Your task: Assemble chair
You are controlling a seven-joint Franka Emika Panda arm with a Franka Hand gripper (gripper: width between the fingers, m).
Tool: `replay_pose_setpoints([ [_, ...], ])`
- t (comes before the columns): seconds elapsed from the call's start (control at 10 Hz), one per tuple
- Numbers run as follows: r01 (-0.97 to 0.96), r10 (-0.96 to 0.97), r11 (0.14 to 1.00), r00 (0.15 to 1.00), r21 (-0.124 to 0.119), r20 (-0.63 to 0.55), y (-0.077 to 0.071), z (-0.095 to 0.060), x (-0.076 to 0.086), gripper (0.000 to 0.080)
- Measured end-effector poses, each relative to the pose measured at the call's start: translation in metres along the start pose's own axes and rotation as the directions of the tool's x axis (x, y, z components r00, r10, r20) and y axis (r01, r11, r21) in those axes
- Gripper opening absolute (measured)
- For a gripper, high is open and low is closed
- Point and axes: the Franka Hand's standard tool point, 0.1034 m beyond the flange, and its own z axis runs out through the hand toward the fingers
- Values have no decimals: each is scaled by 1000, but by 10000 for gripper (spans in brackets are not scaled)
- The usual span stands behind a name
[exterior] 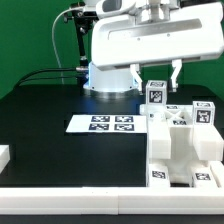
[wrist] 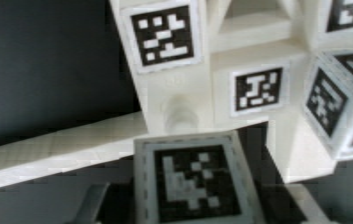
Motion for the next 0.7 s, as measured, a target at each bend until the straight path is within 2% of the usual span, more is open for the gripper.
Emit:
replay_pose_setpoints([
  [0.1,-4,4,1000,1000,-5,-14,4,2,2,285],
  [0.4,6,-6,1000,1000,-2,-3,-6,9,-6,285],
  [0.7,14,-14,1000,1000,-3,-24,-8,11,-6,285],
])
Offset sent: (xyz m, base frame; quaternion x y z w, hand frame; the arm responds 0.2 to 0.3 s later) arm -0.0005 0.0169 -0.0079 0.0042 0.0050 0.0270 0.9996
